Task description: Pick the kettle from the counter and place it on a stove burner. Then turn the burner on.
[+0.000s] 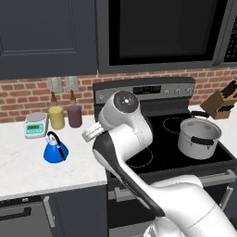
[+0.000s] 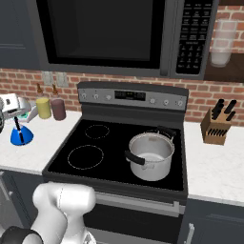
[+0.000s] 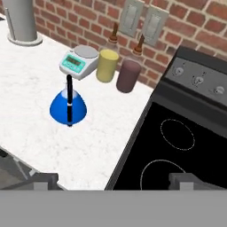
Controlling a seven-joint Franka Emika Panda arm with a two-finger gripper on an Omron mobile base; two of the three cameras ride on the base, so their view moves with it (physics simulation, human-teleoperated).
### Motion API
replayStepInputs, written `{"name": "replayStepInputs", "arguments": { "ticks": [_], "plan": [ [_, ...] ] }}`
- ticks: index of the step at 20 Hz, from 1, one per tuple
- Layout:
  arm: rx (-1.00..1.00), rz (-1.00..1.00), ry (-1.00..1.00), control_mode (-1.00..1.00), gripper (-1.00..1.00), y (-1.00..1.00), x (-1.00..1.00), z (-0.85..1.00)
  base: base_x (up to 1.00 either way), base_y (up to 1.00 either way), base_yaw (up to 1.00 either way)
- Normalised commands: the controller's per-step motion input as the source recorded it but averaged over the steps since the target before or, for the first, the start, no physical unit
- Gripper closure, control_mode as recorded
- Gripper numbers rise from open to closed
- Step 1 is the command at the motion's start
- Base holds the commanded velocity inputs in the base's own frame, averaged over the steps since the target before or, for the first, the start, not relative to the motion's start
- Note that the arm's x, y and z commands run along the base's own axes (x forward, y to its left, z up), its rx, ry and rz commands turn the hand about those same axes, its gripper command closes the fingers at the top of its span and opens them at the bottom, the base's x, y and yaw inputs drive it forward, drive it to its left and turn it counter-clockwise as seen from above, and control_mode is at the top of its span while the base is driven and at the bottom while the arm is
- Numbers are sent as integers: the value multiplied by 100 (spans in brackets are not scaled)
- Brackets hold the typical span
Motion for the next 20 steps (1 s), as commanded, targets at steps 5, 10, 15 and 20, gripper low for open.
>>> {"name": "replayStepInputs", "arguments": {
  "ticks": [5,10,15,20],
  "plan": [
    [-3,20,0,-100,-100,100,-14,0,0,0,0],
    [0,19,5,-100,-100,100,1,-9,0,0,0],
    [-3,5,10,-100,-100,32,6,-14,0,0,0],
    [-5,0,7,-100,-100,-5,14,-35,0,0,0]
  ]
}}
